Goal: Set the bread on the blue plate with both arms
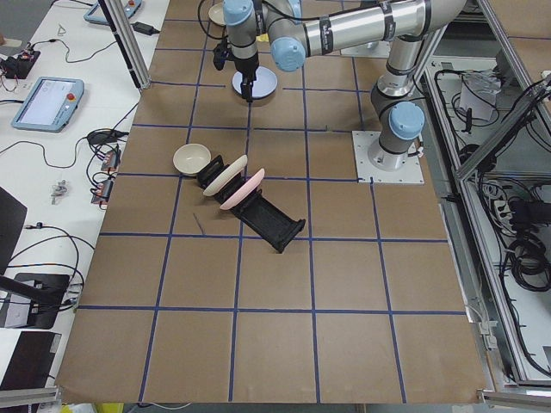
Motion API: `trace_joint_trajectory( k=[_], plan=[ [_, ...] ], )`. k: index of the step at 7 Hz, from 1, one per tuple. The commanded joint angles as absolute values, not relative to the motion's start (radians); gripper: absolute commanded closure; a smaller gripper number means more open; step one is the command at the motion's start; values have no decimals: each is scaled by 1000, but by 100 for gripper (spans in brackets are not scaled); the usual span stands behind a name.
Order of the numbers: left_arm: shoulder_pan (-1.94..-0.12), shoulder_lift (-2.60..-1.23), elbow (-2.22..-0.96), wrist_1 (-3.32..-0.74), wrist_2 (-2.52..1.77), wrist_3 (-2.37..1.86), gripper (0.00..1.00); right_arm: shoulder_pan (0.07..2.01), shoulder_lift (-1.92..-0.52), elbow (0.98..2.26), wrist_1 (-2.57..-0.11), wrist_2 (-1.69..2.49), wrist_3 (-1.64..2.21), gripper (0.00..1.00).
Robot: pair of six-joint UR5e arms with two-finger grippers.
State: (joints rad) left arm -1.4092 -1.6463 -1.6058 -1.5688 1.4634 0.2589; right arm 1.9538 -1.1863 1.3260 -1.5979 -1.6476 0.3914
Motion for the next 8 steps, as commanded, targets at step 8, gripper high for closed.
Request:
trace_joint_trajectory(
  k=[8],
  plan=[
    [-1491,-1552,-1586,-1698,1477,-63,0,1950,-977,1493,-2118,-1647,382,92]
  ],
)
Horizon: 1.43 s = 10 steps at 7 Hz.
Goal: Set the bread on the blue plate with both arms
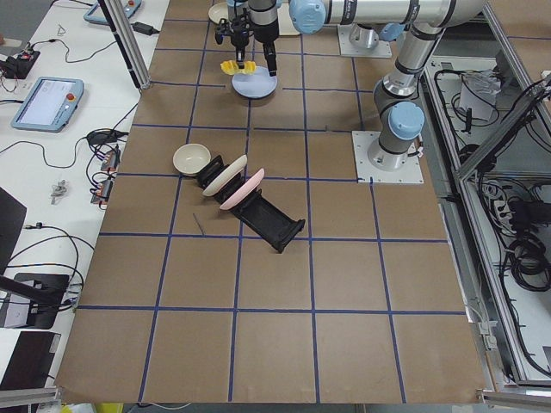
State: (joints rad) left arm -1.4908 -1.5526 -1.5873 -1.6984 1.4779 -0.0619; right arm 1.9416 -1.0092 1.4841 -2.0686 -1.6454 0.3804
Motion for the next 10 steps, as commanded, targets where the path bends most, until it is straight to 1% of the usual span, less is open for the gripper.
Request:
trace_joint_trajectory(
  k=[1,4,5,6,7,10],
  plan=[
    [-1491,-1554,-1586,-1698,1477,-63,0,1950,-986,1503,-2118,-1644,380,92],
    [-1491,-1554,-1588,-1698,1480,-63,0,1942,-1023,1563,-2094,-1638,334,92],
    [-1491,-1554,-1588,-1700,1479,-61,0,1942,-1044,1575,-2064,-1617,334,86],
    [-1491,-1554,-1588,-1700,1479,-60,0,1941,-1052,1569,-2047,-1582,331,18],
    [-1491,-1554,-1588,-1700,1479,-60,0,1940,-1052,1574,-2046,-1579,331,1],
    [-1491,-1554,-1588,-1700,1479,-57,0,1925,-1058,1568,-2043,-1582,325,0]
  ],
)
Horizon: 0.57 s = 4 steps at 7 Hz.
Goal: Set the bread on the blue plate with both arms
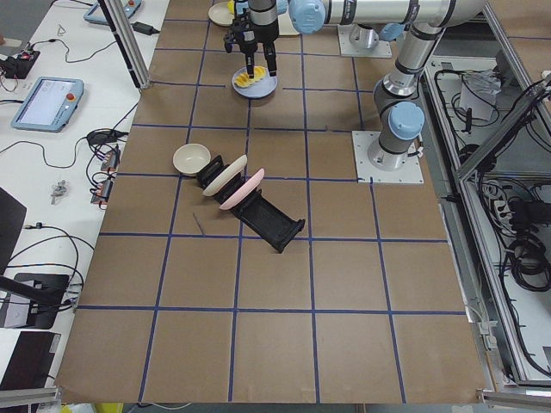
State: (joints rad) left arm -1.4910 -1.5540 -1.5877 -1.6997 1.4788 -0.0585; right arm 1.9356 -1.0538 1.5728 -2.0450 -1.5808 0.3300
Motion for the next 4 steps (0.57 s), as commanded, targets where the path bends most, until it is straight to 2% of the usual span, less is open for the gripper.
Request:
trace_joint_trajectory(
  k=[1,3,4],
  plan=[
    [-1491,-1554,-1589,-1700,1477,-57,0,1898,-1101,1554,-2033,-1585,318,0],
    [-1491,-1554,-1589,-1703,1477,-55,0,1740,-1245,1475,-1834,-1586,241,0],
    [-1491,-1554,-1589,-1701,1477,-57,0,1653,-1311,1389,-1728,-1585,215,0]
  ],
)
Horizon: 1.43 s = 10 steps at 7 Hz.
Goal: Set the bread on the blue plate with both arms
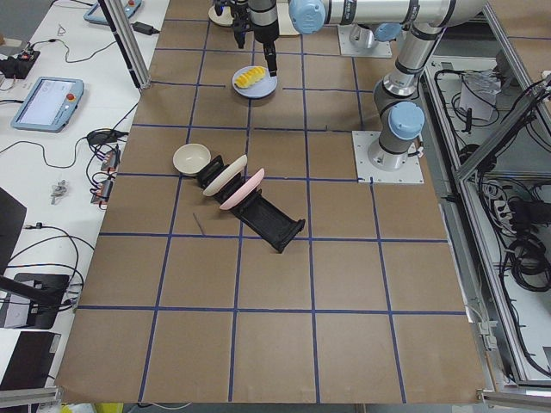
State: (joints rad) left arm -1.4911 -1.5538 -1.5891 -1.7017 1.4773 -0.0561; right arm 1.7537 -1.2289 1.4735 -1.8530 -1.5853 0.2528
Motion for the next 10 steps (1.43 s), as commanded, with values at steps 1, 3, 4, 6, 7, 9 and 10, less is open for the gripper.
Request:
trace_joint_trajectory(
  k=[1,3,4,6,7,9,10],
  plan=[
    [-1491,-1554,-1589,-1701,1479,-55,0,1569,-1339,1323,-1704,-1580,222,0],
    [-1491,-1554,-1589,-1701,1477,-55,0,1529,-1382,1318,-1715,-1617,194,0],
    [-1491,-1554,-1589,-1701,1479,-55,0,1522,-1391,1327,-1703,-1618,143,0],
    [-1491,-1554,-1589,-1701,1477,-55,0,1519,-1417,1345,-1631,-1618,112,0],
    [-1491,-1554,-1589,-1701,1477,-55,0,1523,-1481,1389,-1543,-1615,115,0],
    [-1491,-1554,-1589,-1701,1477,-55,0,1539,-1552,1481,-1529,-1606,121,0],
    [-1491,-1555,-1589,-1701,1477,-55,0,1539,-1558,1506,-1528,-1605,118,0]
  ],
)
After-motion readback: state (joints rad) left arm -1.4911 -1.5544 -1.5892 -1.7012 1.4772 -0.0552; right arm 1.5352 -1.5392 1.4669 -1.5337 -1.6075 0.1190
